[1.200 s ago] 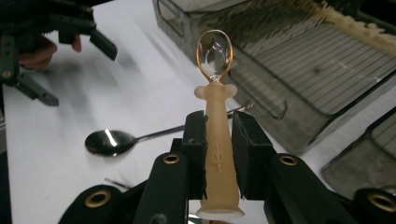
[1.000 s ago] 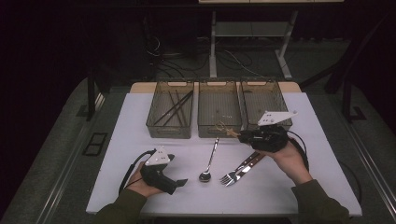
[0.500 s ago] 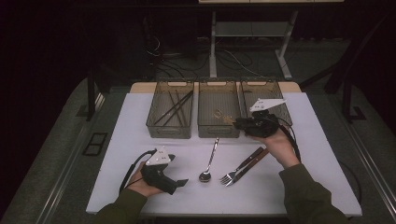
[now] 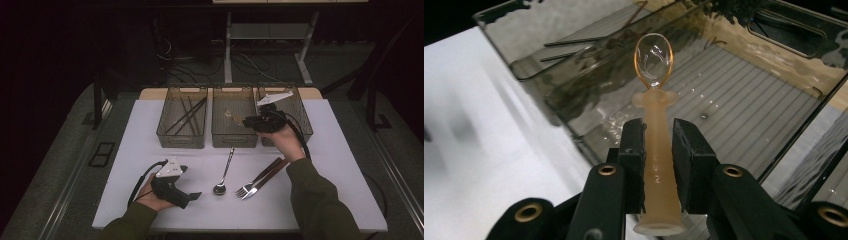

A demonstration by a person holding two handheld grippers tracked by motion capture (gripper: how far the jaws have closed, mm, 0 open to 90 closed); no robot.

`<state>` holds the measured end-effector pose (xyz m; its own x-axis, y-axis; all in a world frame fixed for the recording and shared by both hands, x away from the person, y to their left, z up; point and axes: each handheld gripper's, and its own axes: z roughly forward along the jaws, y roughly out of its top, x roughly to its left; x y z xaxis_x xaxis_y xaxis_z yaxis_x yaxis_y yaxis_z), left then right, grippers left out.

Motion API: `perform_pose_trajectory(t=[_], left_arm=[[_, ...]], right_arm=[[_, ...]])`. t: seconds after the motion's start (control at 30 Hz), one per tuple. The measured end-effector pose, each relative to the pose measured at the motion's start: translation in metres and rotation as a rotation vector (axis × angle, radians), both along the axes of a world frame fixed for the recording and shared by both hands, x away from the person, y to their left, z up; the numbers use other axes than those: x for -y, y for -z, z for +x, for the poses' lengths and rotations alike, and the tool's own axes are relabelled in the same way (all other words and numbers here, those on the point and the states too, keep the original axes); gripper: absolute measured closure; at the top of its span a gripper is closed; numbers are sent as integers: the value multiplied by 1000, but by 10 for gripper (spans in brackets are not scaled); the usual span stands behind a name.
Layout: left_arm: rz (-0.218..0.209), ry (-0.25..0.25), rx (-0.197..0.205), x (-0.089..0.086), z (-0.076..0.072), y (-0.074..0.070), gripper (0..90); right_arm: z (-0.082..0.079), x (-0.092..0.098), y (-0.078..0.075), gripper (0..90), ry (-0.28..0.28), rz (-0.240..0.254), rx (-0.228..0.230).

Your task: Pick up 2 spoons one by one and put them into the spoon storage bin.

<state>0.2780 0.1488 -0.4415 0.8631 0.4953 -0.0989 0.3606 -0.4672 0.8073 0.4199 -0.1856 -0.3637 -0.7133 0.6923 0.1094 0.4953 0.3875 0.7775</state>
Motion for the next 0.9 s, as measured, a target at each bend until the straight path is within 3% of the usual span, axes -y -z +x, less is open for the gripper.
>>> perform_pose_trajectory(t=[0.27,0.53,0.9], left_arm=[[-3,2,-1,0,0,0,0],[-3,5,1,0,0,0,0],[-3,4,0,0,0,0,0]], right_arm=[[19,1,18,756,33,-29,-37],[23,0,26,749,41,-50,-60],[17,7,15,521,46,32,-38]])
